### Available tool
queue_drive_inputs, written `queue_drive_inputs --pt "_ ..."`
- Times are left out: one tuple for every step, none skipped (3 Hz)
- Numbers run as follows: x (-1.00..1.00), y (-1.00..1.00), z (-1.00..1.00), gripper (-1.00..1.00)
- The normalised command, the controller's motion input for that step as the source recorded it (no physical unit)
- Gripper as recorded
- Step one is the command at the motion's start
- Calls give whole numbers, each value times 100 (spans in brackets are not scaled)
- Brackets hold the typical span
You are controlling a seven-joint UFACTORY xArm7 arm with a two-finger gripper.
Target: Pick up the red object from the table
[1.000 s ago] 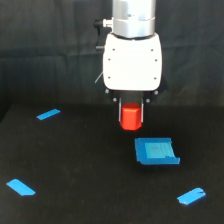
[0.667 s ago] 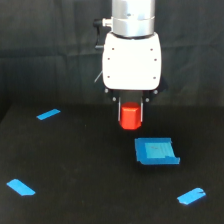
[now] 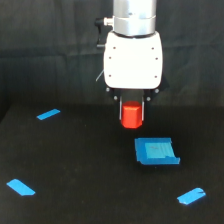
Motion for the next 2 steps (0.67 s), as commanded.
queue_drive_inputs --pt "1 15 8 -92" --pt "-3 4 1 -95"
